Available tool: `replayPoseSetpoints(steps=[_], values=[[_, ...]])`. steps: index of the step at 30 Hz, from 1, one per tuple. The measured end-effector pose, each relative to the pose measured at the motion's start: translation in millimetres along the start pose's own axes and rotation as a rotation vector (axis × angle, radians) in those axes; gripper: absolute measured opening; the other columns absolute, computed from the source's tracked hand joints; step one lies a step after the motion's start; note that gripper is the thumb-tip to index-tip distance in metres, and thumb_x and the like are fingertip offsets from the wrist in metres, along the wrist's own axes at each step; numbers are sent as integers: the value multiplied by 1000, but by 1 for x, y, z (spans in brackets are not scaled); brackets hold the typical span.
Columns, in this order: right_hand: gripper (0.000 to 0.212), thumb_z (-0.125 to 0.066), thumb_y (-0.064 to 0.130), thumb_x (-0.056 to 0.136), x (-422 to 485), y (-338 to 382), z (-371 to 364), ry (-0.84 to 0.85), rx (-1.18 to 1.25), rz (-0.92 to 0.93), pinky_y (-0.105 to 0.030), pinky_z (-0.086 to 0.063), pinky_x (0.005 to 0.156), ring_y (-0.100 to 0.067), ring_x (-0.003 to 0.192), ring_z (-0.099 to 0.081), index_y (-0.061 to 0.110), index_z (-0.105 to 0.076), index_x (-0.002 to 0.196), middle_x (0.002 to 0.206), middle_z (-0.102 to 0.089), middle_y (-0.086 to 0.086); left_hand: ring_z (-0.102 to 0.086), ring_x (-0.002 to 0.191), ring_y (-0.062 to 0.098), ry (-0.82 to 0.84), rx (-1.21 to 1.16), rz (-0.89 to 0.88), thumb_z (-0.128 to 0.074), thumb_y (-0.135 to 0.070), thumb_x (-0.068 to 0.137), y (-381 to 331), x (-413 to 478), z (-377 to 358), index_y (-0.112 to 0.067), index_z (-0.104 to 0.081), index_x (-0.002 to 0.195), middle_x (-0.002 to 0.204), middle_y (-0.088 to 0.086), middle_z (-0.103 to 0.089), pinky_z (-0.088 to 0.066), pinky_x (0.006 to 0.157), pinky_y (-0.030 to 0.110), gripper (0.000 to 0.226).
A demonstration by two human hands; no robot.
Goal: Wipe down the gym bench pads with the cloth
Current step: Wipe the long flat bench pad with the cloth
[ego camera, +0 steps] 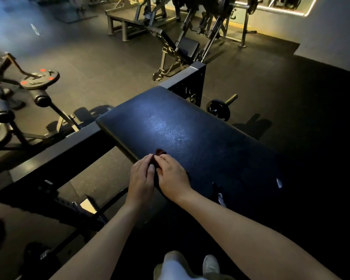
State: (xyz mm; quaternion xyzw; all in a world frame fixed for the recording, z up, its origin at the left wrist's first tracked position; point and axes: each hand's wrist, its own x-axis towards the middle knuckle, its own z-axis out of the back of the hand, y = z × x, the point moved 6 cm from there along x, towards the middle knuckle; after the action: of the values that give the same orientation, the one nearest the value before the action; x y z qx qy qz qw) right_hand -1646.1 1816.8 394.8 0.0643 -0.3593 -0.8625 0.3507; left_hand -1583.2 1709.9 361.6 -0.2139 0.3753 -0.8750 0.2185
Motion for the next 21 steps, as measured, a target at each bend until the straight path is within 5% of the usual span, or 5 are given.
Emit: replayPoseSetpoints(steps=[3,8,15,18,21], values=[[41,-52,15,98,12,0,1,69,-1,22,-40,-40,108,-24,127,-49,13,-56,138,138,-54,-4,-48,127,19,17,-13,-12,-36,-41,99,4,0,12,-10,-60,136,137,5,-59,-30,112,29,55],[39,-47,17,101,30,3,-2,-65,-123,-57,-38,-35,112,-25,134,-42,9,-55,139,143,-50,-7,-50,127,21,42,-55,26,-38,-35,100,8,1,18,-13,-60,137,137,5,-60,-33,110,33,49],[37,-46,9,102,27,40,-40,-33,297,-159,-35,-33,116,-22,131,-48,4,-58,136,140,-54,-10,-57,123,24,20,-429,254,-40,-46,99,40,8,21,-26,-57,141,134,4,-60,-44,106,59,50],[37,-46,11,102,24,50,-42,54,478,-226,-32,-37,113,-16,129,-52,10,-60,137,140,-57,-6,-48,132,18,11,-414,283,-44,-29,105,39,11,25,-19,-50,146,142,6,-52,-34,117,43,42],[37,-50,15,101,16,50,-38,25,336,-169,-28,-40,110,-17,126,-55,13,-61,136,137,-61,-6,-42,126,11,11,-282,176,-55,-11,100,38,11,31,-12,-44,149,141,11,-47,-28,110,14,49]])
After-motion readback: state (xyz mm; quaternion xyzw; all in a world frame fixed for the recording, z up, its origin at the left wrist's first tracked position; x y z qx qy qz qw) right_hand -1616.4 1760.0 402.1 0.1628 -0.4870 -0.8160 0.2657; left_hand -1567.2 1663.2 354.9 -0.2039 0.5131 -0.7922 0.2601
